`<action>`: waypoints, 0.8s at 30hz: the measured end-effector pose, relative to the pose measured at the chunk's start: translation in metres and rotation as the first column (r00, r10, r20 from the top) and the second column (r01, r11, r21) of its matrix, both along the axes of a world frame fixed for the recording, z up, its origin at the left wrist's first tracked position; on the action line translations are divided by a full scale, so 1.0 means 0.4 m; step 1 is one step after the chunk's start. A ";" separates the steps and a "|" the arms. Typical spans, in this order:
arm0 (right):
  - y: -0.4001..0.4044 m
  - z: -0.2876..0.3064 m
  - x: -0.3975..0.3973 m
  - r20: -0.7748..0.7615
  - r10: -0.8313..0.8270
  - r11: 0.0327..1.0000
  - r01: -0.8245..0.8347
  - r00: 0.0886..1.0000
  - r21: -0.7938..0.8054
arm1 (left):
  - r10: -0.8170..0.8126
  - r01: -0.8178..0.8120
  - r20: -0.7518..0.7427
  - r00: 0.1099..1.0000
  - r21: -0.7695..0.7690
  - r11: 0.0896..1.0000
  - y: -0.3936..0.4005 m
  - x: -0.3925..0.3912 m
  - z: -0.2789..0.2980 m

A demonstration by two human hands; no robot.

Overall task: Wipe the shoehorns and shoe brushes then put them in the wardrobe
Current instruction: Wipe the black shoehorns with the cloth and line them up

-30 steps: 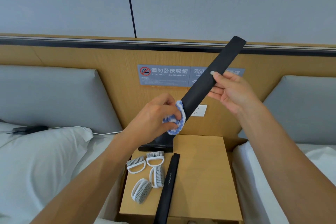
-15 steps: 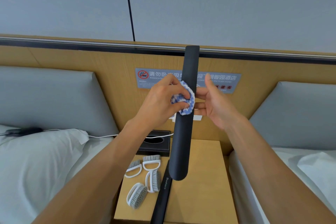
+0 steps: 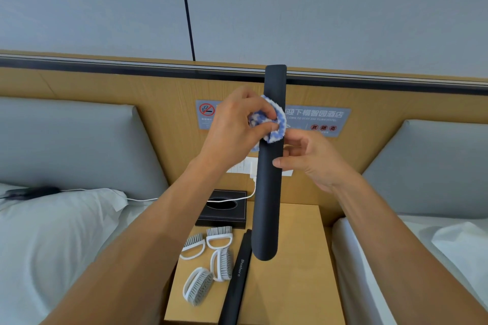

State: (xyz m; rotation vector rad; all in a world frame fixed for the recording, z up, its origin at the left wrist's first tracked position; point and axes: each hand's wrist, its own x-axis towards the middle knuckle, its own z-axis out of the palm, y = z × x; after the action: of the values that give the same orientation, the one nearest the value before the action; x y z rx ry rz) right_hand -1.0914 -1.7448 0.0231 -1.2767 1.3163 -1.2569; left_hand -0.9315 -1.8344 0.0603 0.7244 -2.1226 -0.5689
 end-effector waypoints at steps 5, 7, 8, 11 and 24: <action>0.002 -0.007 0.012 -0.025 0.009 0.999 -0.009 1.000 0.031 | 0.046 -0.046 -0.024 0.999 -0.009 0.999 -0.033 -0.017 0.046; 0.004 -0.009 0.016 -0.042 0.027 0.998 -0.025 0.999 0.052 | 0.071 -0.072 -0.032 0.997 -0.013 0.997 -0.046 -0.024 0.058; 0.004 -0.011 0.016 -0.040 0.032 0.998 -0.030 0.999 0.061 | 0.078 -0.079 -0.036 0.996 -0.013 0.997 -0.053 -0.028 0.063; 0.004 -0.019 0.014 -0.051 0.043 0.996 -0.039 0.998 0.076 | 0.081 -0.082 -0.054 0.995 -0.008 0.997 -0.065 -0.037 0.072; 0.041 -0.079 0.024 0.007 0.066 0.991 -0.067 0.998 0.112 | 0.140 -0.124 -0.126 0.982 0.130 0.984 -0.078 -0.058 -0.011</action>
State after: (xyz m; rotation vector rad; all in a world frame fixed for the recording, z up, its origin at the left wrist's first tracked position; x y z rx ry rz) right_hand -1.0820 -1.7285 -0.0084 -1.2289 1.3128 -1.1224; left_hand -0.9548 -1.8655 0.0557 0.8637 -1.9125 -0.6598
